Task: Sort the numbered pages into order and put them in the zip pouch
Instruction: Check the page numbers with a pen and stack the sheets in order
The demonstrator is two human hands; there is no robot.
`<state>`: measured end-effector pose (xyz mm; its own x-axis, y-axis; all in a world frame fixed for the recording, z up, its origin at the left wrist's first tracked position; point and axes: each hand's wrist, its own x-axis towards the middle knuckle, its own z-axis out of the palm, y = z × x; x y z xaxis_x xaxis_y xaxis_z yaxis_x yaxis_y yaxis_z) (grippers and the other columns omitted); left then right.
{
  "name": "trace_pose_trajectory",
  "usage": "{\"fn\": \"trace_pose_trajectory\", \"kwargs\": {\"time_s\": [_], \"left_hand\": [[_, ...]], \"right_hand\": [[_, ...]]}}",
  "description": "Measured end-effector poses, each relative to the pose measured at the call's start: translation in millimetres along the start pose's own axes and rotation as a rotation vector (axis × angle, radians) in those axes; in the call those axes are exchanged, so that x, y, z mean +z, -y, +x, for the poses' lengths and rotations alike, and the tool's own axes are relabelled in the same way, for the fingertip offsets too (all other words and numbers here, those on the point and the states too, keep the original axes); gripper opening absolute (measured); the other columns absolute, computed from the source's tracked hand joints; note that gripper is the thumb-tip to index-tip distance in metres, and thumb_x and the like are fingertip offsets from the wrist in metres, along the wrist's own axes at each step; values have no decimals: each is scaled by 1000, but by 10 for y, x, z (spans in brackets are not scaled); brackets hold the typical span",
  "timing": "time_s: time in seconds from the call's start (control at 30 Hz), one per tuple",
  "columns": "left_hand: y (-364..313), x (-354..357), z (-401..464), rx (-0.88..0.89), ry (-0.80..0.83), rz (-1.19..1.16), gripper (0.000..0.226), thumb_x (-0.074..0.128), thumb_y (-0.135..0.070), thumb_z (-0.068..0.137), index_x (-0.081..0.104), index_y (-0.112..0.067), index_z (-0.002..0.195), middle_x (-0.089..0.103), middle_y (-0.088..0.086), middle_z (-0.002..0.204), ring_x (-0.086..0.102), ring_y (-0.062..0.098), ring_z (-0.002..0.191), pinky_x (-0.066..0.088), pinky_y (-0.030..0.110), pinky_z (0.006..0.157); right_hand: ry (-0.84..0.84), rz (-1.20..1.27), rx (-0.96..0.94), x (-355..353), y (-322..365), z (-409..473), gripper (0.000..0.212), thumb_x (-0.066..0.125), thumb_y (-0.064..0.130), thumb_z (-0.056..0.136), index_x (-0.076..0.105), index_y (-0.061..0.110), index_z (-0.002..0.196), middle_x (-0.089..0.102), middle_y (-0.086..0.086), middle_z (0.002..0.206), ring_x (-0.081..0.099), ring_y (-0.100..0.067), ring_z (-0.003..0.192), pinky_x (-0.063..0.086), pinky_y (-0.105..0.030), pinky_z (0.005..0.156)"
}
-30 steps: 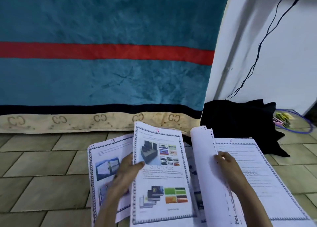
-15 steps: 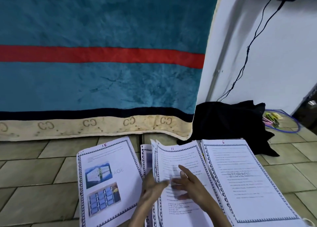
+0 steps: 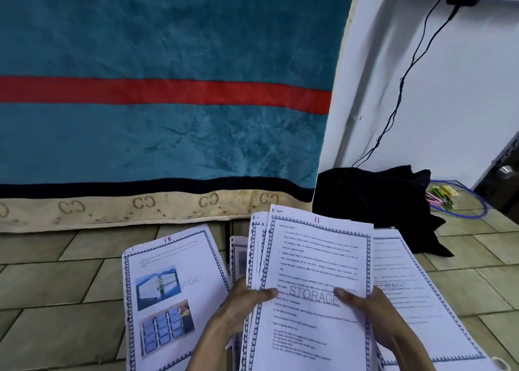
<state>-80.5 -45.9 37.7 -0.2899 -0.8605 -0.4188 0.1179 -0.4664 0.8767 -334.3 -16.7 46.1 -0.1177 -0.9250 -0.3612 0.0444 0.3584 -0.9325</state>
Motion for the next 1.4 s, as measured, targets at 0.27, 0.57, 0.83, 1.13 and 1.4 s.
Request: {"fn": "trace_pose_trajectory", "kwargs": {"time_s": [0.27, 0.57, 0.83, 1.13, 1.4], "left_hand": [[155, -181, 150, 181, -661, 389, 34, 62, -23, 88, 58, -10, 119, 60, 12, 124, 56, 27, 113, 42, 29, 93], [-131, -318, -48, 122, -515, 258, 29, 50, -17, 95, 54, -9, 123, 60, 9, 121, 52, 18, 97, 39, 25, 84], [-254, -757, -430, 125, -378, -202, 39, 48, -14, 95, 45, -13, 133, 50, -1, 127, 46, 26, 126, 42, 40, 100], [-250, -981, -536, 128, -340, -477, 50, 32, -41, 97, 68, -8, 91, 74, 12, 76, 68, 31, 75, 56, 35, 64], [140, -1405, -423, -214, -944, 605, 87, 80, -34, 68, 31, -2, 132, 39, 25, 130, 43, 41, 116, 44, 39, 86]], "right_hand": [[-211, 55, -18, -250, -59, -73, 65, 92, 19, 43, 66, 2, 99, 71, -18, 102, 69, -32, 90, 49, -53, 92], [-115, -16, -47, -235, -129, -48, 86, 94, 35, 28, 66, 1, 102, 75, -11, 93, 72, -28, 84, 58, -36, 72], [202, -125, 135, 377, -116, 153, 84, 97, 30, 33, 65, 8, 107, 74, -6, 100, 70, -24, 95, 49, -43, 95], [350, -33, 174, 831, -83, 175, 70, 95, 15, 40, 66, 3, 103, 72, -18, 100, 70, -34, 90, 59, -39, 69], [255, -63, 11, 792, -135, 164, 65, 96, 19, 29, 68, 7, 86, 75, -2, 69, 72, -13, 61, 53, -19, 47]]}}
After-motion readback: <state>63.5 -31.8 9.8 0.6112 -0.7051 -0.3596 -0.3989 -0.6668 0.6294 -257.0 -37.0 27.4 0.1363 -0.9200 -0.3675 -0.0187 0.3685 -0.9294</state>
